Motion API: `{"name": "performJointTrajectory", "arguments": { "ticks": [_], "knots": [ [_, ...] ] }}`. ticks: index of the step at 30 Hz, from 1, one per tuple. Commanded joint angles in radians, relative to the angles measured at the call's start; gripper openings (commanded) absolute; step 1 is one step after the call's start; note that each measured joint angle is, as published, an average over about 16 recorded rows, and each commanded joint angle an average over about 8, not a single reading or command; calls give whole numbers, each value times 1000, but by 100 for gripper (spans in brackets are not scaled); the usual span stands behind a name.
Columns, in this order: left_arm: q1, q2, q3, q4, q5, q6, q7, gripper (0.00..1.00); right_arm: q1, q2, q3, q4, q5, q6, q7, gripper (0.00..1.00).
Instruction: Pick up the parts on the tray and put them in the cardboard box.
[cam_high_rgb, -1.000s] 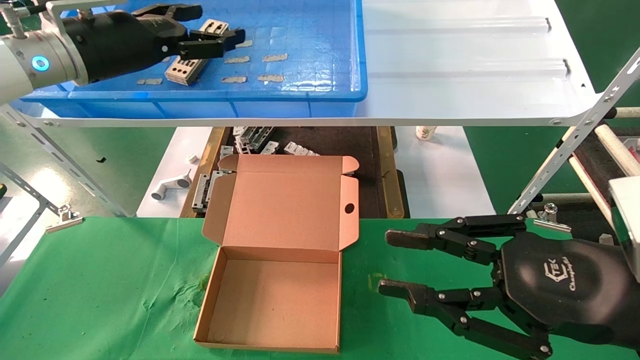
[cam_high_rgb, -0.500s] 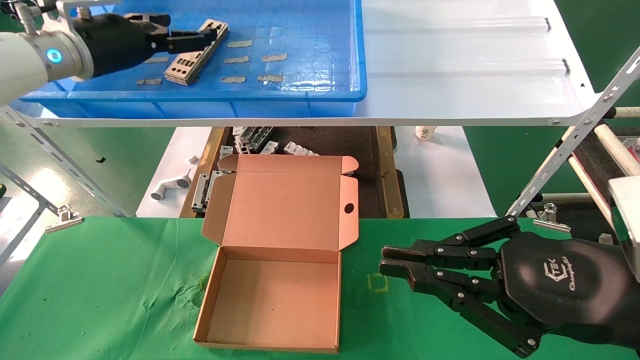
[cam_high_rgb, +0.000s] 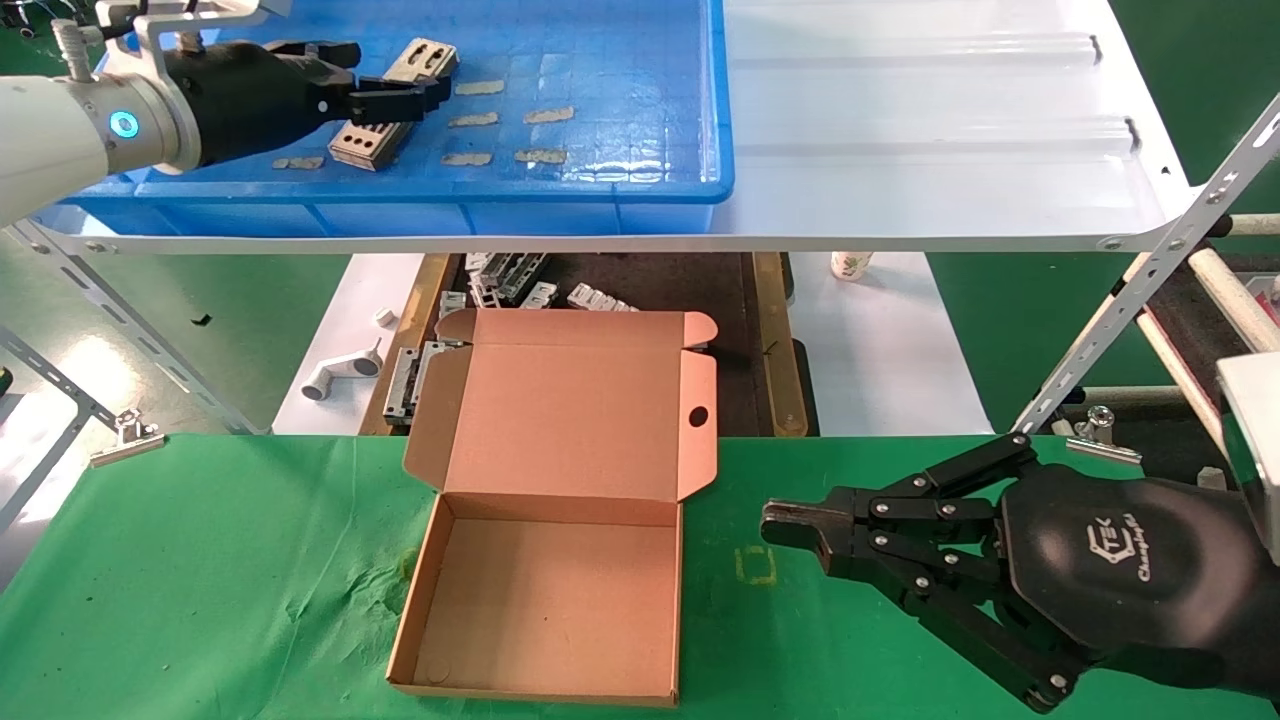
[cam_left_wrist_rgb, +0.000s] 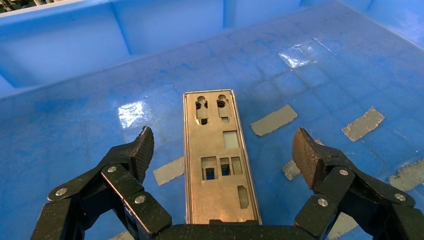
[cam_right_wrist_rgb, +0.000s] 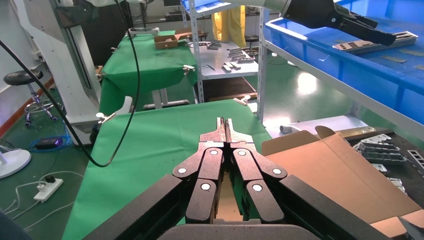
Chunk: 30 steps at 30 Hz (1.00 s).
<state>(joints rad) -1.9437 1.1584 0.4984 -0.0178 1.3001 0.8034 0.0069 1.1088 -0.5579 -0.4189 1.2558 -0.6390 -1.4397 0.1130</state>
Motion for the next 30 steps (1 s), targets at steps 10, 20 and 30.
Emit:
{"name": "performJointTrajectory", "arguments": {
  "ticks": [10, 20, 30],
  "knots": [
    [2, 11, 0, 17, 0, -25, 1, 0, 0, 0, 0, 0, 0, 0, 0, 0],
    [5, 19, 0, 19, 0, -41, 0, 0, 0, 0, 0, 0, 0, 0, 0, 0],
    [7, 22, 1, 17, 1, -50, 4, 0, 0, 0, 0, 0, 0, 0, 0, 0]
  ]
}}
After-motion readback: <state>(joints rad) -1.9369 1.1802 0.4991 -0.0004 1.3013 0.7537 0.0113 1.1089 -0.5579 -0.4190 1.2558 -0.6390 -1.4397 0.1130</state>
